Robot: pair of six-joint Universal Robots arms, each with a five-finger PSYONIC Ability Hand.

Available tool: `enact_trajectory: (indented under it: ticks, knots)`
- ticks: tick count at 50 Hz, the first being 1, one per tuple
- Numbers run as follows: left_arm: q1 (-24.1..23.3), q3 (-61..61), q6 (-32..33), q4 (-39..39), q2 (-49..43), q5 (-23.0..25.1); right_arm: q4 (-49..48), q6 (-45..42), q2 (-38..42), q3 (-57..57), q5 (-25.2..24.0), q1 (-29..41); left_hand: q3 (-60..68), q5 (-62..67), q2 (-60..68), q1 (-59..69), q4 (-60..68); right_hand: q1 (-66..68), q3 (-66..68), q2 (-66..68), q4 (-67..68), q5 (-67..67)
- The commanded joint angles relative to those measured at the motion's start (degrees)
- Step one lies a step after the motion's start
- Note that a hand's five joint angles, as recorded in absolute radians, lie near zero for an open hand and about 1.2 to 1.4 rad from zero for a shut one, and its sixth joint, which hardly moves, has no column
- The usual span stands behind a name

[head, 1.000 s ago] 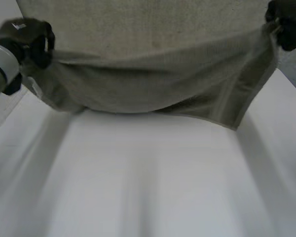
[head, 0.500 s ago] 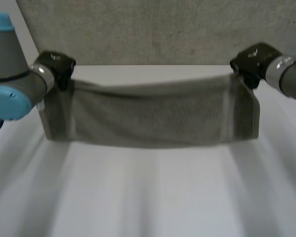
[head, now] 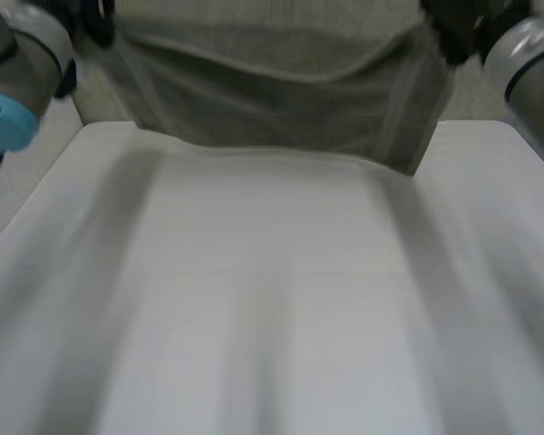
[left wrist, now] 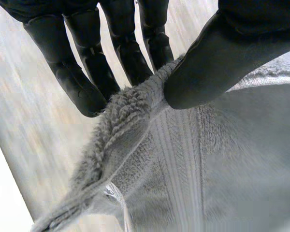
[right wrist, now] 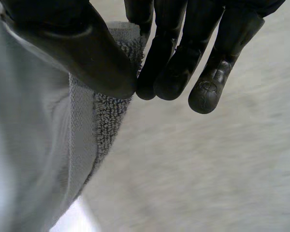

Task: Fold the towel.

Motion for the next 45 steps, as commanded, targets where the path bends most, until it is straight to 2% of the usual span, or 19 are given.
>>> enact_trajectory:
  ticks: [1, 5, 7, 8, 12, 13, 15, 24, 26, 29, 31, 36, 38, 39, 41, 45]
  knots:
    - [1.95, -17.2, 0.49, -3.72, 0.41, 0.25, 10.46, -6.64, 3.45, 7.05, -4.68, -0.18, -8.79, -15.22, -6.58, -2.59, -7.45, 3.49, 3.22, 3.93, 3.13, 2.67]
    - [2.93, -26.38, 0.84, -2.67, 3.14, 1.04, 12.33, -10.0, 3.46, 12.08, -4.94, -0.44, -8.79, -15.22, -6.58, -2.59, -7.45, 3.49, 3.22, 3.93, 3.13, 2.67]
    - [3.19, -35.13, 0.93, 0.83, 7.77, 2.97, 11.46, -10.44, 1.88, 16.63, -4.94, -1.49, -8.79, -15.22, -6.58, -2.59, -7.45, 3.49, 3.22, 3.93, 3.13, 2.67]
    - [3.19, -35.17, 0.93, 0.85, 7.79, 2.98, 11.45, -10.44, 1.87, 16.65, -4.94, -1.5, -8.79, -15.22, -6.58, -2.59, -7.45, 3.49, 3.22, 3.93, 3.13, 2.67]
    - [3.98, -48.75, 2.41, 8.38, 15.5, 6.05, 10.22, -9.91, -5.48, 23.48, -5.47, -4.12, -8.79, -15.22, -6.58, -2.59, -7.45, 3.49, 3.22, 3.93, 3.13, 2.67]
    - [3.98, -48.8, 2.42, 8.4, 15.53, 6.05, 10.22, -9.91, -5.51, 23.51, -5.47, -4.13, -8.79, -15.22, -6.58, -2.59, -7.45, 3.49, 3.22, 3.93, 3.13, 2.67]
    - [4.25, -57.02, 5.57, 13.65, 21.13, 7.1, 9.87, -9.91, -9.18, 27.09, -5.64, -5.18, -8.79, -15.22, -6.58, -2.59, -7.45, 3.49, 3.22, 3.93, 3.13, 2.67]
    - [5.57, -76.48, 12.88, 26.25, 33.81, 7.9, 10.92, -10.44, -17.55, 35.37, -5.38, -6.68, -8.79, -15.22, -6.58, -2.59, -7.45, 3.49, 3.22, 3.93, 3.13, 2.67]
    - [6.7, -84.0, 14.02, 30.88, 38.53, 9.47, 11.8, -10.88, -21.13, 39.39, -5.82, -7.56, -8.79, -15.22, -6.58, -2.59, -7.45, 3.49, 3.22, 3.93, 3.13, 2.67]
    - [7.15, -87.47, 14.29, 33.01, 40.93, 10.89, 12.5, -11.14, -22.82, 41.17, -6.08, -7.82, -8.79, -15.22, -6.58, -2.59, -7.45, 3.49, 3.22, 3.93, 3.13, 2.67]
    - [8.37, -93.68, 14.46, 35.9, 46.17, 13.86, 14.34, -13.15, -25.8, 44.5, -6.52, -8.35, -8.79, -15.22, -6.58, -2.59, -7.45, 3.49, 3.22, 3.93, 3.13, 2.67]
    - [11.63, -100.04, 14.55, 36.71, 52.88, 18.62, 18.83, -17.47, -30.29, 47.68, -8.11, -10.2, -8.79, -15.22, -6.58, -2.59, -7.45, 3.49, 3.22, 3.93, 3.13, 2.67]
    - [12.86, -102.14, 14.38, 36.27, 56.73, 21.68, 21.89, -18.0, -32.31, 47.76, -10.55, -11.68, -8.79, -15.22, -6.58, -2.59, -7.45, 3.49, 3.22, 3.93, 3.13, 2.67]
    - [12.86, -102.15, 14.38, 36.27, 56.75, 21.7, 21.91, -18.0, -32.31, 47.76, -10.57, -11.69, -8.79, -15.22, -6.58, -2.59, -7.45, 3.49, 3.22, 3.93, 3.13, 2.67]
    - [13.47, -103.37, 14.29, 35.48, 59.99, 23.89, 24.27, -17.91, -32.93, 47.06, -14.07, -14.49, -8.79, -15.22, -6.58, -2.59, -7.45, 3.49, 3.22, 3.93, 3.13, 2.67]
    - [13.65, -103.64, 14.38, 35.56, 61.05, 24.77, 24.55, -17.82, -32.93, 46.36, -16.1, -17.3, -8.79, -15.22, -6.58, -2.59, -7.45, 3.49, 3.22, 3.93, 3.13, 2.67]
